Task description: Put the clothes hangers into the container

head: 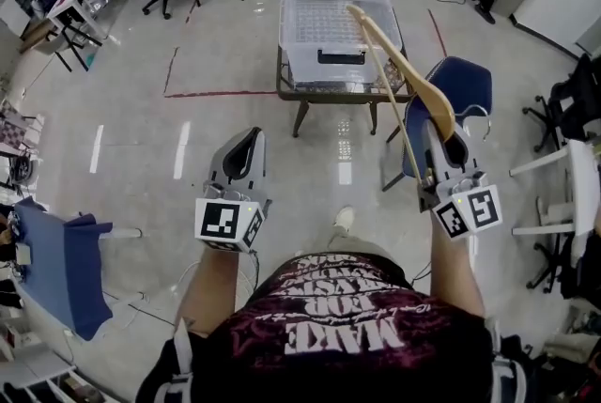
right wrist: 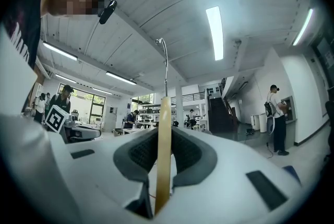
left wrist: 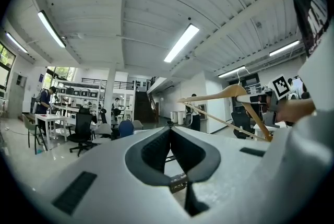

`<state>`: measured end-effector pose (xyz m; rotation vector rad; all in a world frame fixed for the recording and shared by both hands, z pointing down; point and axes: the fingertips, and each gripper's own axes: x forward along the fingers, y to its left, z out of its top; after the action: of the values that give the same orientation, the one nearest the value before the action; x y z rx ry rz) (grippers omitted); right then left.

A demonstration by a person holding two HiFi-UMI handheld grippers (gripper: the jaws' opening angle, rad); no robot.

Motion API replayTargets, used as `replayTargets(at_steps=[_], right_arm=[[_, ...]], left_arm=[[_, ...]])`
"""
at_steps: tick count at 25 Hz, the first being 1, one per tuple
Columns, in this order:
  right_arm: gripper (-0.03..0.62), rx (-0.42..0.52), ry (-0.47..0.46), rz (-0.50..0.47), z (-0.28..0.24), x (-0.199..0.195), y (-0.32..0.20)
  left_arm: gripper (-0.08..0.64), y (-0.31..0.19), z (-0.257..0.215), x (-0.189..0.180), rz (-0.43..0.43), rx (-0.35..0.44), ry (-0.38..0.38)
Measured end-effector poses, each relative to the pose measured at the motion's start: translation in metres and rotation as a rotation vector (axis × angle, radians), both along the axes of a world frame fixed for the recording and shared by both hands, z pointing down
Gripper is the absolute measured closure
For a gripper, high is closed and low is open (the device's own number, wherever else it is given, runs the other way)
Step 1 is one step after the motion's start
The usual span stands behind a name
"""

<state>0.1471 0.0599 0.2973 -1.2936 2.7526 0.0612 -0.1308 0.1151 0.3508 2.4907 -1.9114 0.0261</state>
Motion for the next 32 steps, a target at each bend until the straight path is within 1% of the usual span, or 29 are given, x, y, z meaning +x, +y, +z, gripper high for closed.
replayTargets(at_steps=[2,5,11,15,19,21,24,27,32], right_arm=[[0.532,0.0,-0.007,0.001,0.001,0.003,-0.017],[0.532,-0.007,-0.014,-0.004,0.004,0.012,-0.041],[0.532,-0.014,-0.035,-0.011,0.003,0.043,-0.086],[0.532,-0.005,-0.039,-0.029,-0.001,0.059,-0.114],[0.532,0.001,-0.045,-0.051,-0.001,0.076,-0.138],[0.532,-0.009,-0.047,-0.056,0.004,0.082,-0.15],[0.532,-0.04,-0.057,-0.063,0.012,0.085,-0.162],[0.532,-0.048,-0.055,-0.069,0.015,0.084,-0.173],[0.532,-0.066,-0.052,-0.08,0.024,0.07,-0.191]], left_arm=[[0.554,-0.019,-0.003,0.002,-0.001,0.003,-0.003],[0.554,-0.048,-0.007,0.008,-0.002,-0.002,0.012],[0.554,-0.098,-0.021,0.035,-0.014,0.007,-0.027],[0.554,-0.123,-0.026,0.052,-0.031,0.018,-0.063],[0.554,-0.142,-0.029,0.068,-0.054,0.033,-0.063],[0.554,-0.149,-0.024,0.073,-0.064,0.018,-0.063],[0.554,-0.153,-0.016,0.074,-0.078,-0.013,-0.066],[0.554,-0.159,-0.013,0.069,-0.099,-0.025,-0.059],[0.554,-0.172,-0.002,0.059,-0.104,-0.045,-0.059]])
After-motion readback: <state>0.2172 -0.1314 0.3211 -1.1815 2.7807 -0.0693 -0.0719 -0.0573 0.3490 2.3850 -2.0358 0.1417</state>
